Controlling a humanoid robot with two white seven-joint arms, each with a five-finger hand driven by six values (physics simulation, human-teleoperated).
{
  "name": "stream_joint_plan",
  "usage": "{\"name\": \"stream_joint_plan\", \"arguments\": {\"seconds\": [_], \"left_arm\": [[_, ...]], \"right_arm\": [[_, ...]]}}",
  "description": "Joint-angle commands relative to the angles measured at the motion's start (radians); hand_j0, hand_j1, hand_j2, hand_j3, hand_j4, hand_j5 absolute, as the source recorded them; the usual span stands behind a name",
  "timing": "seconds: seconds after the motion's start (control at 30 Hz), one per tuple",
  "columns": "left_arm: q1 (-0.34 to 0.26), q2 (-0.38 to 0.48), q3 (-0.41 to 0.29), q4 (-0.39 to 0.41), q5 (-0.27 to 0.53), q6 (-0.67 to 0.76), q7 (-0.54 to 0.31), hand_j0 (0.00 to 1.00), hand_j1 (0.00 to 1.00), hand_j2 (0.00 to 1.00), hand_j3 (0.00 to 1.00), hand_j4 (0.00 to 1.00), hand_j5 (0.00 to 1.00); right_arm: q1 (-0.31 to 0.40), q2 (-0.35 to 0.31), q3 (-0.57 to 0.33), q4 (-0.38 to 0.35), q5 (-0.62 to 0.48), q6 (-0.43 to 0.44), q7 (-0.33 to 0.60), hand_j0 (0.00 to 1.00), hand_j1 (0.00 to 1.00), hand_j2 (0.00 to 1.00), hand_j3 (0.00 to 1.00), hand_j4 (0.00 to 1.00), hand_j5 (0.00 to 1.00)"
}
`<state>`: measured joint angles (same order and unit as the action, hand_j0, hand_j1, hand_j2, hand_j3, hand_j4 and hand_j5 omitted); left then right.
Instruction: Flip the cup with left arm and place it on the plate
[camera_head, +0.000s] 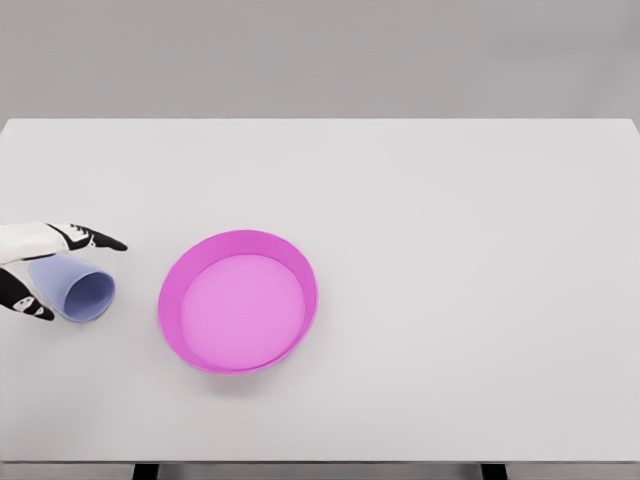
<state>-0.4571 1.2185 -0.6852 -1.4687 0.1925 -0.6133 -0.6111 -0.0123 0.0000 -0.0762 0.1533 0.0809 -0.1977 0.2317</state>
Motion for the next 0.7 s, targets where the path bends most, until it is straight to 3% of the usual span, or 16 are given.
{"name": "stream_joint_plan", "arguments": {"seconds": [0.0,0.37,0.67], "left_arm": [[0.0,0.001,-0.005,0.004,0.002,0.002,0.0,1.0,1.0,1.0,1.0,1.0,1.0],[-0.002,0.004,-0.005,0.004,0.002,0.002,0.0,1.0,1.0,1.0,1.0,1.0,1.0],[-0.011,-0.034,-0.005,0.076,-0.025,0.002,0.0,1.0,1.0,1.0,1.0,1.0,1.0]], "right_arm": [[0.0,0.0,0.0,0.0,0.0,0.0,0.0,1.0,1.0,1.0,1.0,1.0,1.0],[0.0,0.0,0.0,0.0,0.0,0.0,0.0,1.0,1.0,1.0,1.0,1.0,1.0],[0.0,0.0,0.0,0.0,0.0,0.0,0.0,1.0,1.0,1.0,1.0,1.0,1.0]]}}
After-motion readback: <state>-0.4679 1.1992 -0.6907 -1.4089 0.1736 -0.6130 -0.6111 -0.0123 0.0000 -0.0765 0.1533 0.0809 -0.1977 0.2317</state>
